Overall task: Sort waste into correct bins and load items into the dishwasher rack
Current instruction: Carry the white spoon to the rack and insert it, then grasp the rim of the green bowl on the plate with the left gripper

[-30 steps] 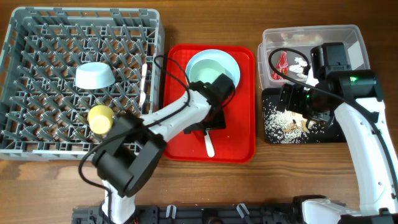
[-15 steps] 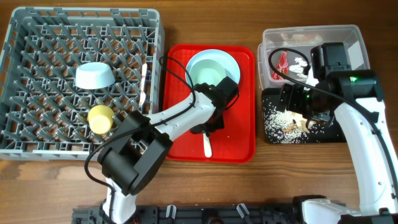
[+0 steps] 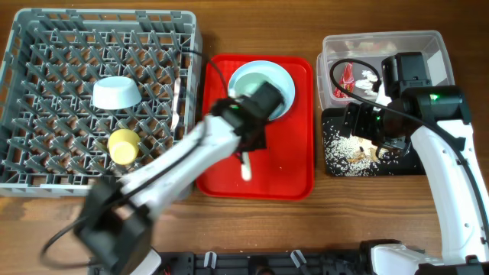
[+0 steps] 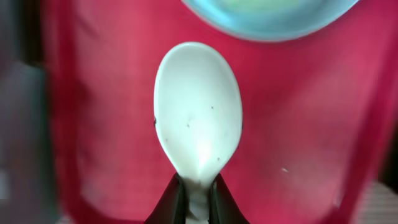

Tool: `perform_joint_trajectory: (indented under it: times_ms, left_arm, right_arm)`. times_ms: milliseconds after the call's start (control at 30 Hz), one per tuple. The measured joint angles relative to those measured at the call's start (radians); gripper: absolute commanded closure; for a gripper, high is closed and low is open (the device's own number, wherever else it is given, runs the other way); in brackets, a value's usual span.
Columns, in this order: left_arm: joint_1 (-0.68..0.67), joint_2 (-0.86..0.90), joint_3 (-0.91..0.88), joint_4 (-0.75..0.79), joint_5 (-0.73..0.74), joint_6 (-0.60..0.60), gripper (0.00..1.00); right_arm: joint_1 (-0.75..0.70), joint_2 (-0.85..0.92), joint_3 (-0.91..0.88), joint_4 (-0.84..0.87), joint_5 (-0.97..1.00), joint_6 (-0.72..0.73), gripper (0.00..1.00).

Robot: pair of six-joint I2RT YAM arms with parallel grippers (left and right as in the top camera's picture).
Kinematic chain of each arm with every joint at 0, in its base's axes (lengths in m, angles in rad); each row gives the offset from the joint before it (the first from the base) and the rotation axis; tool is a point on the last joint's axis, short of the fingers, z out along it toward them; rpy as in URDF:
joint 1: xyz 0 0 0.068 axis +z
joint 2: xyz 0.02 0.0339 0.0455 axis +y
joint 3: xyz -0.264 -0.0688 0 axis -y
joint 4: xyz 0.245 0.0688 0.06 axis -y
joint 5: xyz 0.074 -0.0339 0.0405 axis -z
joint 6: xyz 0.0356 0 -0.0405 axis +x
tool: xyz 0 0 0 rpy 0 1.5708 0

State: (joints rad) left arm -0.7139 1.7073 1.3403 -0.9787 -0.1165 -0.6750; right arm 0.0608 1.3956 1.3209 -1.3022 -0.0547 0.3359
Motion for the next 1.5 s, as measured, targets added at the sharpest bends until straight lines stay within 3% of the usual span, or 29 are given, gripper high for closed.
perform_joint_trajectory:
  times_ms: [133, 333, 567, 600, 667, 800, 967, 1167, 1233, 1300, 1500]
  left_arm:
    - [0.175, -0.150, 0.017, -0.035, -0.017, 0.153, 0.96]
    - [0.444, -0.178, 0.022, -0.019, -0.022, 0.362, 0.96]
    - [0.550, -0.101, 0.022, 0.069, 0.014, 0.463, 0.96]
    - [0.550, -0.085, 0.023, 0.077, 0.020, 0.475, 0.87]
    - [0.550, -0.054, 0.023, 0.092, 0.026, 0.495, 0.82]
    - [0.550, -0.011, 0.022, 0.098, 0.036, 0.513, 0.52]
    - [0.550, -0.011, 0.022, 0.089, 0.045, 0.524, 0.46]
    - [0.517, -0.054, 0.022, 0.096, 0.209, 0.524, 0.37]
    - [0.452, -0.092, 0.023, 0.139, 0.286, 0.524, 0.27]
    - [0.362, -0.104, 0.023, 0.193, 0.316, 0.527, 0.26]
    - [0.117, -0.041, 0.025, 0.403, 0.190, 0.532, 0.25]
  right_arm:
    - [0.000, 0.000, 0.000, 0.000, 0.000, 0.000, 0.08]
    - [0.000, 0.000, 0.000, 0.000, 0.000, 0.000, 0.08]
    - [0.000, 0.000, 0.000, 0.000, 0.000, 0.000, 0.08]
    - [0.000, 0.000, 0.000, 0.000, 0.000, 0.000, 0.08]
    - [0.000, 0.000, 0.000, 0.000, 0.000, 0.000, 0.08]
    - [0.000, 0.000, 0.000, 0.000, 0.000, 0.000, 0.08]
    - [0.000, 0.000, 0.000, 0.000, 0.000, 0.000, 0.08]
    - [0.000, 0.000, 0.000, 0.000, 0.000, 0.000, 0.08]
    - [0.000, 0.000, 0.000, 0.000, 0.000, 0.000, 0.08]
    - [0.000, 0.000, 0.000, 0.000, 0.000, 0.000, 0.08]
    - [0.000, 0.000, 0.000, 0.000, 0.000, 0.000, 0.08]
